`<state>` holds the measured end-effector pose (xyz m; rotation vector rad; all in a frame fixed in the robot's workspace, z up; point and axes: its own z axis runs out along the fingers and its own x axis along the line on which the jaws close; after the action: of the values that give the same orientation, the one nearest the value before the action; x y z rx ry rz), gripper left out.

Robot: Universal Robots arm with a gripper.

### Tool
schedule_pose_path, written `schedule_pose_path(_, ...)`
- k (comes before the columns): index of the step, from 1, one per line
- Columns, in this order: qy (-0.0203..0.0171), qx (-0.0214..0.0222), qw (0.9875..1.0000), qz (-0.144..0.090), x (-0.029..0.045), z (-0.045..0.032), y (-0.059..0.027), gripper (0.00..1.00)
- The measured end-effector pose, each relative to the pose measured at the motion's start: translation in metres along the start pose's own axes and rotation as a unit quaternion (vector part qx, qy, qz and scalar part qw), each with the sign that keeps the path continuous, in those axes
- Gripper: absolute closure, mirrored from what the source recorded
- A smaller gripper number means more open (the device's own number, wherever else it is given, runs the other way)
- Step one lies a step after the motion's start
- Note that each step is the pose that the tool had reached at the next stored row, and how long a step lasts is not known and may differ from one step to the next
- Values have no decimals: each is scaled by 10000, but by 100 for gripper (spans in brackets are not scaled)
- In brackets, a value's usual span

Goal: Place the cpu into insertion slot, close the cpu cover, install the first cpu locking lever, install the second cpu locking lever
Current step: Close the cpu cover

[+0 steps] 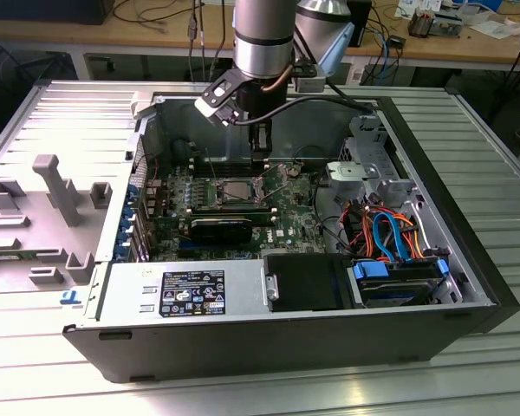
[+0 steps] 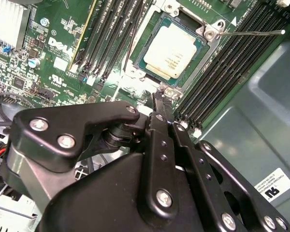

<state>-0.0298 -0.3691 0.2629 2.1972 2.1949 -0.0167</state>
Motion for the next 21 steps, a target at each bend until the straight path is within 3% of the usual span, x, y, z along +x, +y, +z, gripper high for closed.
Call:
schedule_pose_path(4, 0, 0, 10000, -1, -1, -16, 10, 89)
schedule_pose_path(11, 3, 0, 10000, 0, 0, -8, 167, 89)
schedule_pose_path(21, 6, 0, 10000, 0, 0, -8, 167, 89)
